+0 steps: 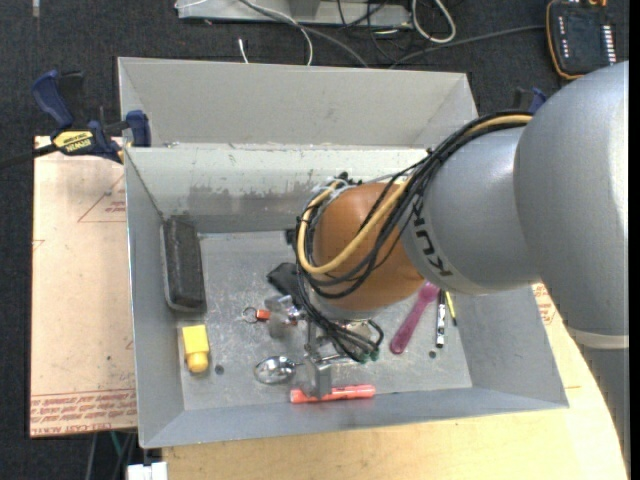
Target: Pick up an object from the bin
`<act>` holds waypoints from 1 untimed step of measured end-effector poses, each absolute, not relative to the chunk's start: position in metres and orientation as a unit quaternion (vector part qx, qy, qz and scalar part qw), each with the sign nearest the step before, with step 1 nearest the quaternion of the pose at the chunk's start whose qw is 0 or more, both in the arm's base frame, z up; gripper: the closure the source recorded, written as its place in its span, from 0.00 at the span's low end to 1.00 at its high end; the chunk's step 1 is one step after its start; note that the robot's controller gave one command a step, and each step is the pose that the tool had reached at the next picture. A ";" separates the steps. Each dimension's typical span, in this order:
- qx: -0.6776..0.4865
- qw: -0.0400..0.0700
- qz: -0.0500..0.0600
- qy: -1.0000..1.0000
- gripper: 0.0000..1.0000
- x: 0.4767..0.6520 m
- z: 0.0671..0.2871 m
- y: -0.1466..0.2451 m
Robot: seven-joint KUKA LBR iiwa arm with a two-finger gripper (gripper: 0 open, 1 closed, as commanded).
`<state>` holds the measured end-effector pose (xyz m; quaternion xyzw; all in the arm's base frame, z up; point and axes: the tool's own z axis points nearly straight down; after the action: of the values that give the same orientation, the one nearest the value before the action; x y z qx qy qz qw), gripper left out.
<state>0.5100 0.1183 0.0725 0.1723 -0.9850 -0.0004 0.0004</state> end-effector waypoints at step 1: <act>0.110 0.001 -0.001 -0.994 0.00 0.504 0.128 0.143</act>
Offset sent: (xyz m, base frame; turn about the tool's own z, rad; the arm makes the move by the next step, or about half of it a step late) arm -0.0288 -0.0078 0.0275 -0.0046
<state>0.5044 0.1430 0.1277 0.1104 -0.9939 -0.0011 0.0011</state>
